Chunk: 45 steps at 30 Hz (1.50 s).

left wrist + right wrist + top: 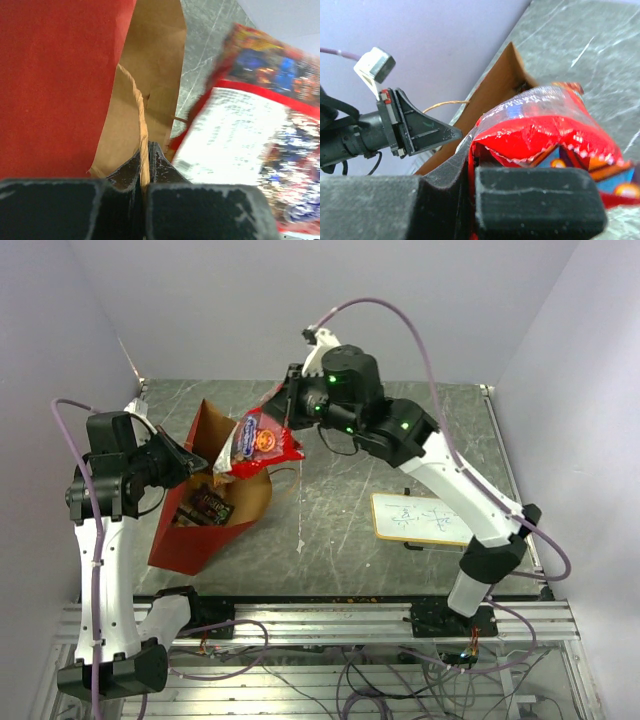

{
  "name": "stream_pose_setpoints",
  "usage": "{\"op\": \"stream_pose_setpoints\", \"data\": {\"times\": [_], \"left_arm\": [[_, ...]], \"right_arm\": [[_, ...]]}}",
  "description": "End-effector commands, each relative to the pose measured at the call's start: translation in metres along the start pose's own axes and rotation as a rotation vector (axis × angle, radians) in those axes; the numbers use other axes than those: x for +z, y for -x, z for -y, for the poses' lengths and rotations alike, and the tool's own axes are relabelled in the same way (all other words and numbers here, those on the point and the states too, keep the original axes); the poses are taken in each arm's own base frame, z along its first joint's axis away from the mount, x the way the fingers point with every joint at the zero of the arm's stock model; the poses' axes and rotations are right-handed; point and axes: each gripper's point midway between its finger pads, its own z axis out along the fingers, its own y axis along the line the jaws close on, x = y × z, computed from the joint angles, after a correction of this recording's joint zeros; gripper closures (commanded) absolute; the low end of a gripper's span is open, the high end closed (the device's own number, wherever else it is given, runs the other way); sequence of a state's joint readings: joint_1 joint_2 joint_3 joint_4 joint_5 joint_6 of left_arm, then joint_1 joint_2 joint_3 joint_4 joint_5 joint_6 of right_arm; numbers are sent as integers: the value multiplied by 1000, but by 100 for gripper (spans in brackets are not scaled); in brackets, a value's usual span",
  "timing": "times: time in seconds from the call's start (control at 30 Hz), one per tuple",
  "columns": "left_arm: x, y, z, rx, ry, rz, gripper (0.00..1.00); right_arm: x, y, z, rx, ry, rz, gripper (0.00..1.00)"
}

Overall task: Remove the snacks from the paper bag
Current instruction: Take out the snack from the paper bag, then place the snack at the center of the board.

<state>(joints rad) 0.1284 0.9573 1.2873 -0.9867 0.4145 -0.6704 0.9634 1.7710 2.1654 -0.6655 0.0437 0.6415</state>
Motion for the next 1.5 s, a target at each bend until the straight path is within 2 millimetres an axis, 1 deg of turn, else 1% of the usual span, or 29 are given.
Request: {"op": "stream_pose_setpoints", "data": {"times": [0.0, 0.03, 0.17, 0.3, 0.43, 0.53, 0.67, 0.73, 0.8, 0.97, 1.07, 1.13, 1.17, 1.2, 1.27, 1.3, 1.33, 1.37, 1.4, 1.47], "left_arm": [[-8, 9, 8, 34, -19, 33, 93], [-7, 9, 8, 33, -20, 33, 93], [-7, 11, 12, 15, -34, 36, 93], [-11, 14, 14, 23, -27, 49, 93], [-10, 17, 16, 21, -32, 51, 93], [-9, 18, 16, 29, -24, 36, 93], [-10, 24, 15, 46, -4, 56, 93], [-8, 24, 15, 44, -4, 49, 93], [-6, 24, 15, 42, -5, 40, 93], [-5, 25, 12, 36, 11, 40, 93], [-5, 27, 10, 37, 28, 46, 93], [-5, 28, 8, 40, 38, 48, 93], [-5, 29, 8, 42, 43, 48, 93], [-4, 30, 7, 44, 50, 48, 93], [-5, 33, 8, 49, 56, 51, 93], [-6, 35, 9, 57, 54, 59, 93], [-7, 36, 10, 63, 51, 65, 93], [-7, 37, 11, 67, 52, 67, 93], [-7, 37, 11, 69, 53, 68, 93], [-7, 38, 11, 72, 52, 65, 93]], "right_arm": [[-73, 100, -23, -88, 27, 354, 100], [-82, 107, -17, -107, -7, 386, 100], [-100, 123, 23, -168, -182, 467, 100], [-106, 128, 65, -198, -329, 483, 100], [-99, 125, 116, -196, -429, 452, 100], [-86, 115, 151, -213, -493, 415, 100], [-58, 88, 196, -247, -561, 340, 100], [-44, 81, 214, -225, -563, 312, 100], [-29, 76, 228, -200, -550, 289, 100], [16, 63, 242, -159, -478, 232, 100], [47, 57, 240, -148, -383, 183, 100], [67, 48, 237, -192, -299, 134, 100], [75, 43, 239, -207, -276, 112, 100], [83, 38, 248, -201, -277, 92, 100], [87, 36, 265, -138, -267, 81, 100], [84, 37, 286, -83, -264, 82, 100], [81, 36, 298, -6, -229, 86, 100], [78, 31, 310, 59, -191, 81, 100], [73, 24, 317, 117, -128, 63, 100], [63, 7, 344, 229, -74, 39, 100]]}}
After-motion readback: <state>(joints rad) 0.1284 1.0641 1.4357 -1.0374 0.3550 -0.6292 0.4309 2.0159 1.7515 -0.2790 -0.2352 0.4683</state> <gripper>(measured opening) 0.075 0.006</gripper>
